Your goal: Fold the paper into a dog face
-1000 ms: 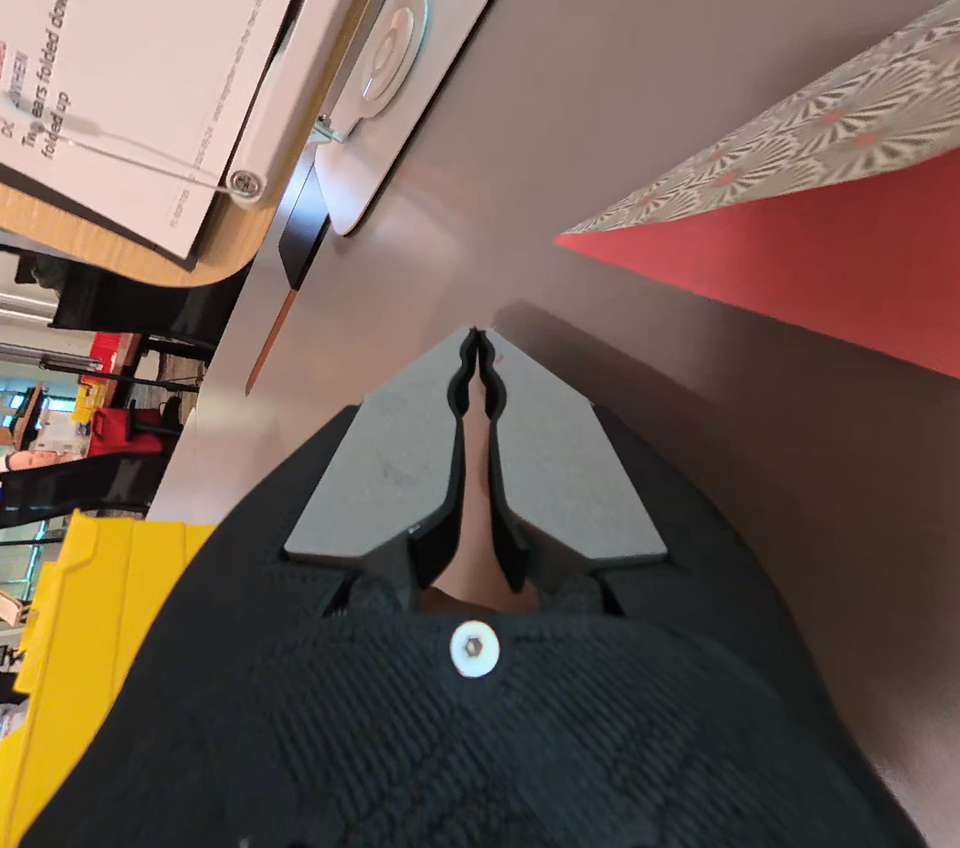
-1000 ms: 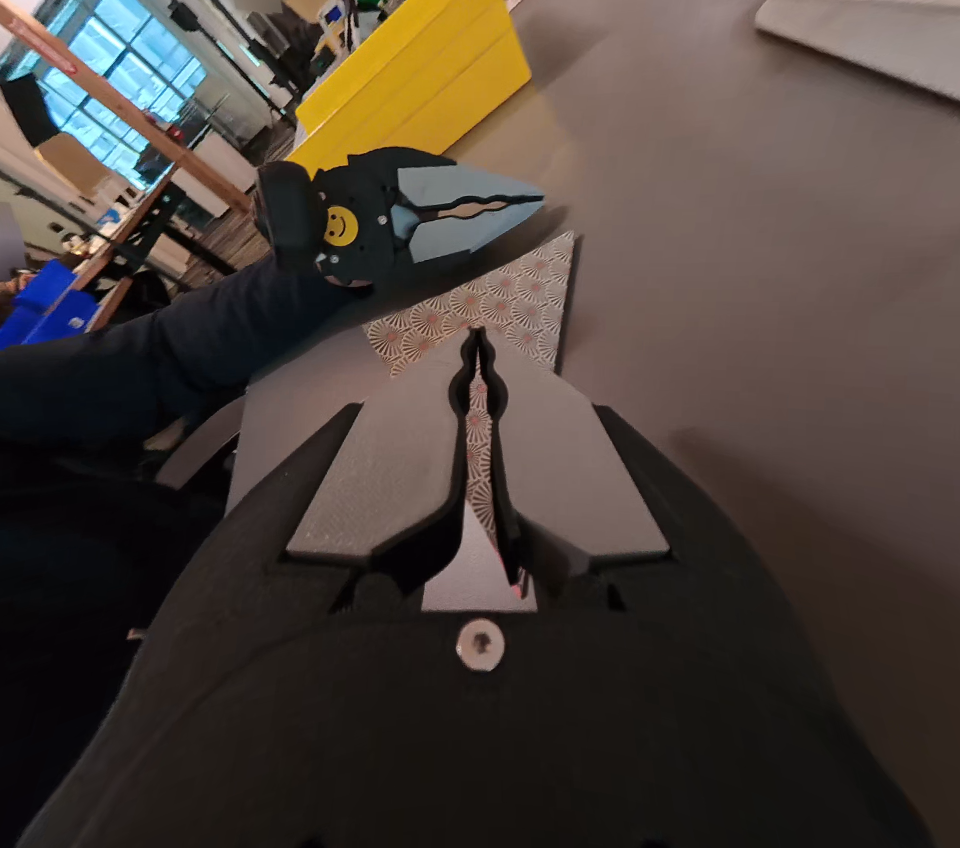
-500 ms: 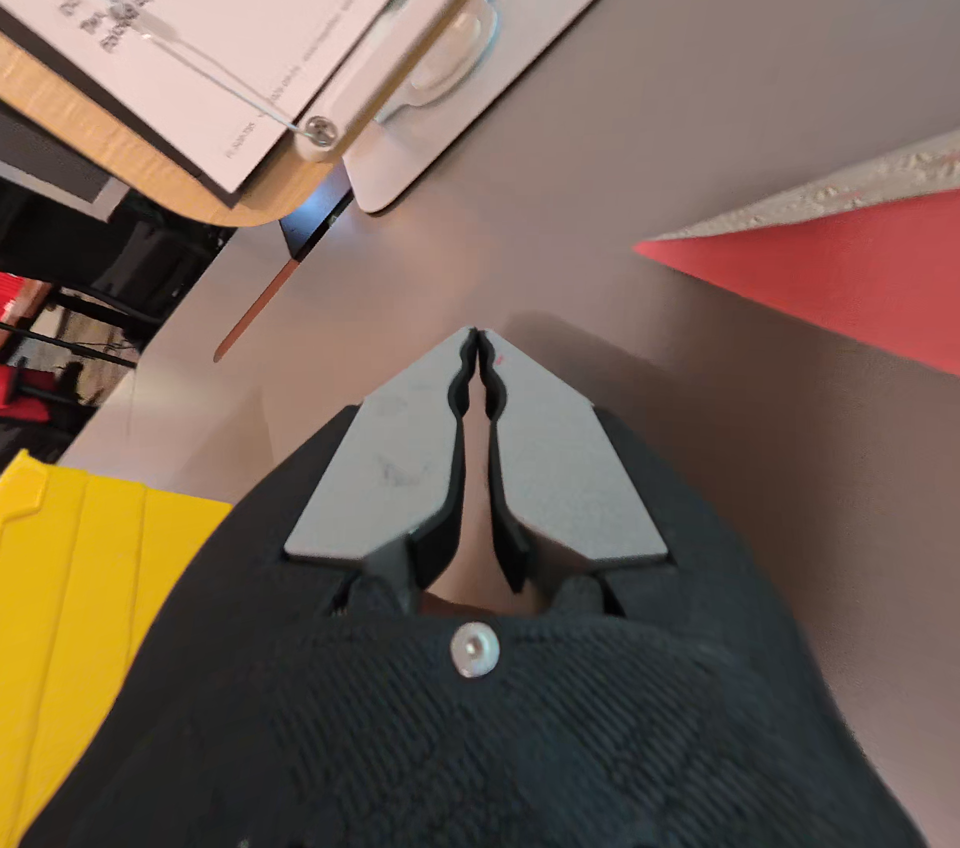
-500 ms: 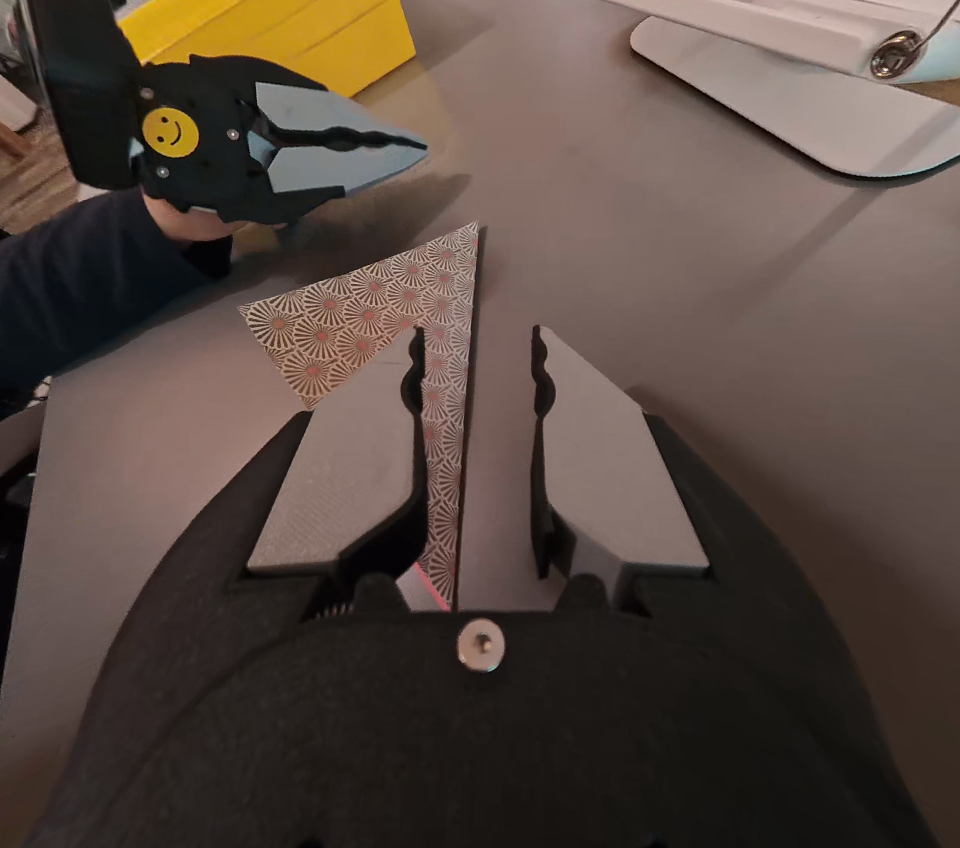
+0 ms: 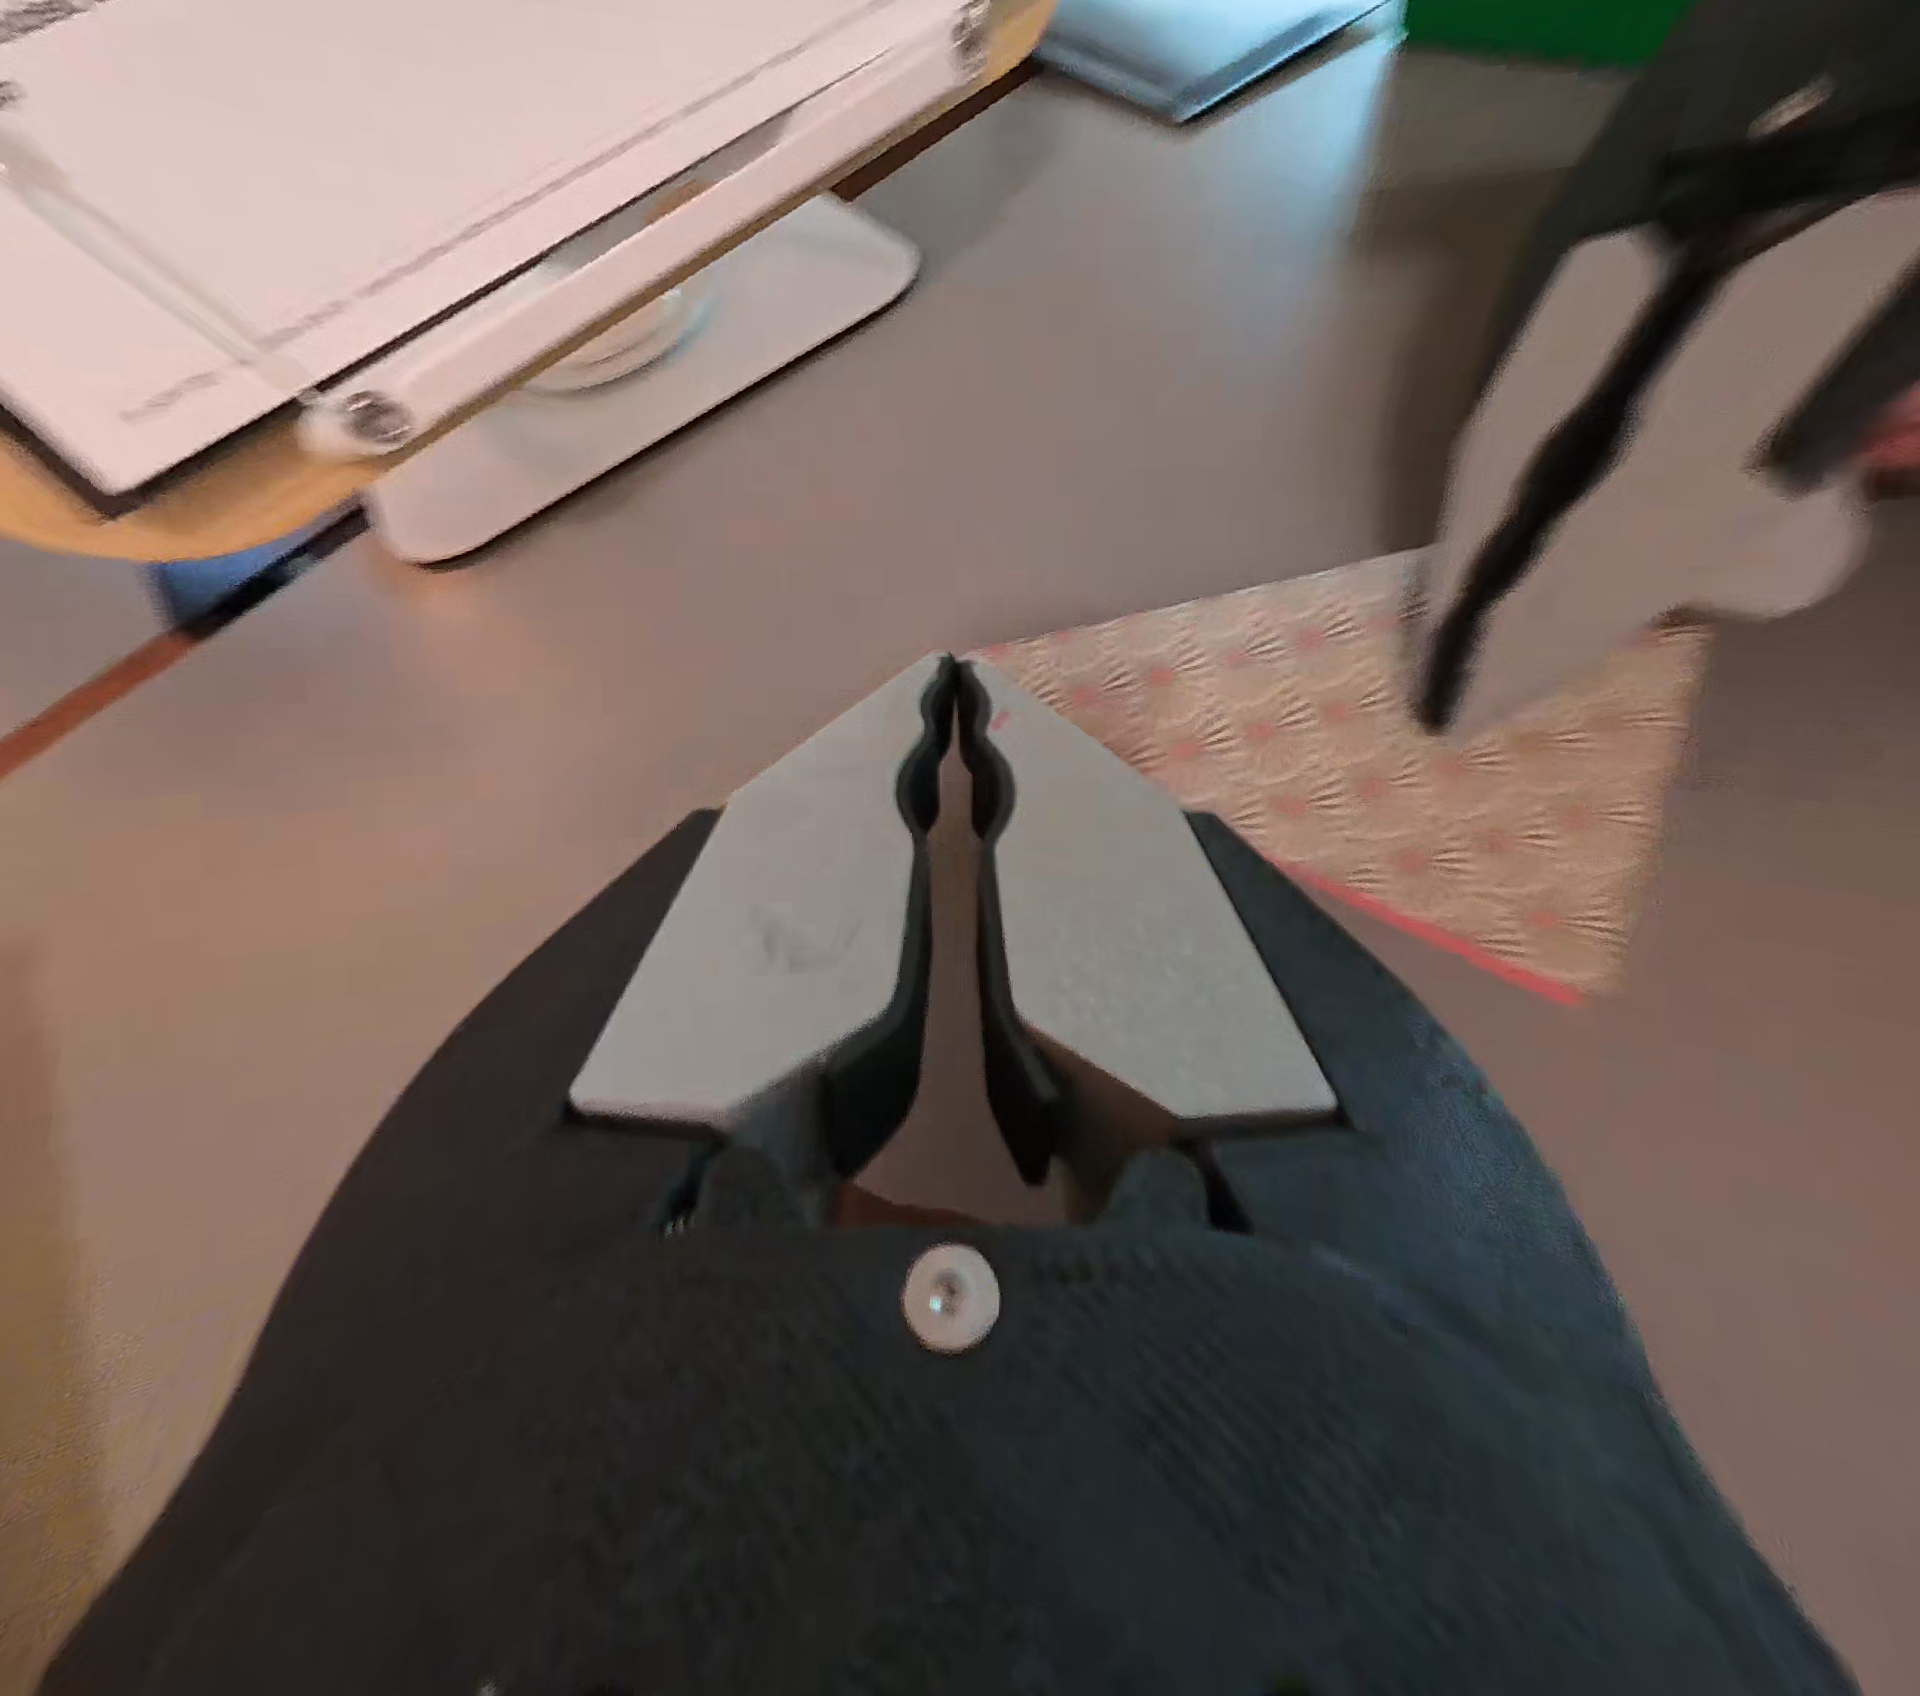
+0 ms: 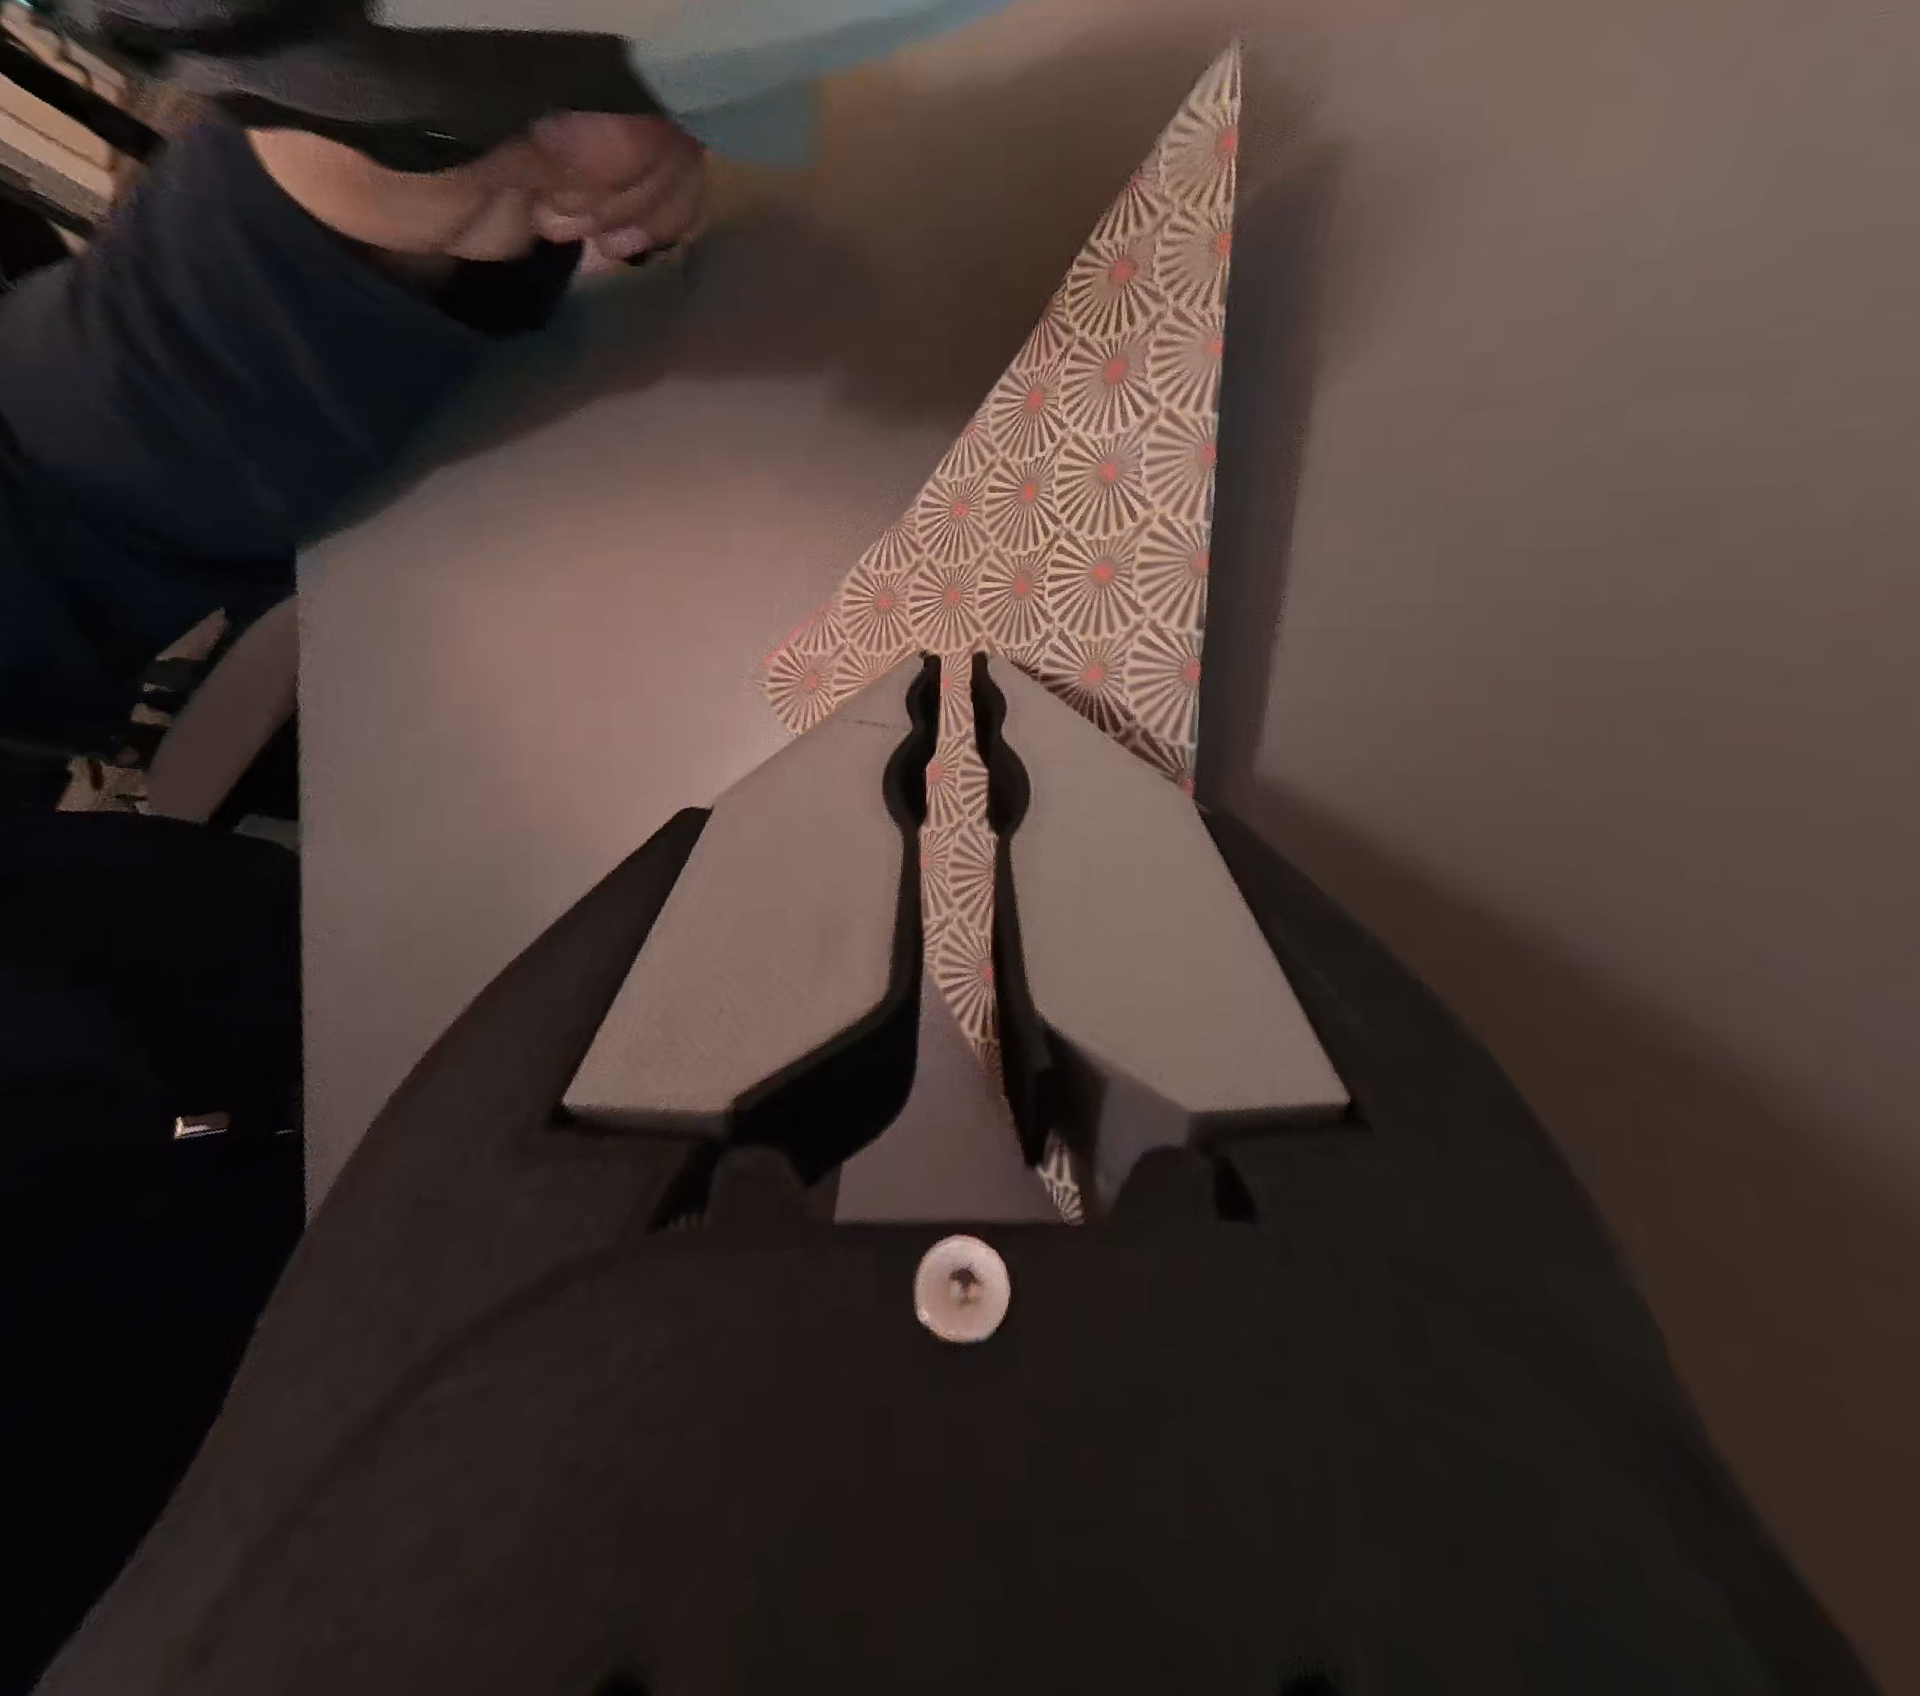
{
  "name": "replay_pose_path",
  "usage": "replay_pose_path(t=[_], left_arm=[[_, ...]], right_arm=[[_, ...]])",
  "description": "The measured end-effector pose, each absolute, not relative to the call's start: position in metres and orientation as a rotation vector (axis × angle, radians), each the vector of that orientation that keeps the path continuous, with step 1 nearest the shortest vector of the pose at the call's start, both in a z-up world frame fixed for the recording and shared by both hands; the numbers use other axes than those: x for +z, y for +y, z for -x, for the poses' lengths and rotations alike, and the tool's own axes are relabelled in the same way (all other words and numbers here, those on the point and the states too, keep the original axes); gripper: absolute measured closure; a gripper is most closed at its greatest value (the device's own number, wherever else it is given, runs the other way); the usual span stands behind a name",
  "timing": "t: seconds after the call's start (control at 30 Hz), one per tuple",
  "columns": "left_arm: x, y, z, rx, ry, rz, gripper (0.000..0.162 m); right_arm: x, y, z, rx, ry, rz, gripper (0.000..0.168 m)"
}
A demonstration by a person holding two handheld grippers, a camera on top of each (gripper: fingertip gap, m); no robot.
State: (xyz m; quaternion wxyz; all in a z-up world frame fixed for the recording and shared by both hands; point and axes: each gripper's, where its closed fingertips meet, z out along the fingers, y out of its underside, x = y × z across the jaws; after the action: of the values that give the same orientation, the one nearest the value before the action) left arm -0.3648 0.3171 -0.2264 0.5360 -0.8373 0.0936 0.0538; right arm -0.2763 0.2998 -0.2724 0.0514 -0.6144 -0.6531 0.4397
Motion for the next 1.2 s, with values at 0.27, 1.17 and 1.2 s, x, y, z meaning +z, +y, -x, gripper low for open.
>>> replay_pose_path(t=[0.27,1.17,1.2], left_arm=[[-0.245,0.325,0.321,0.177,0.438,2.054,0.162],[-0.275,0.313,0.328,0.585,0.933,1.95,0.162],[-0.276,0.314,0.336,0.66,0.954,1.931,0.162]], right_arm=[[-0.277,0.286,0.277,1.357,-2.058,1.853,0.168],[-0.275,0.279,0.283,1.605,-2.023,2.064,0.168],[-0.274,0.28,0.282,1.643,-2.004,2.087,0.168]])
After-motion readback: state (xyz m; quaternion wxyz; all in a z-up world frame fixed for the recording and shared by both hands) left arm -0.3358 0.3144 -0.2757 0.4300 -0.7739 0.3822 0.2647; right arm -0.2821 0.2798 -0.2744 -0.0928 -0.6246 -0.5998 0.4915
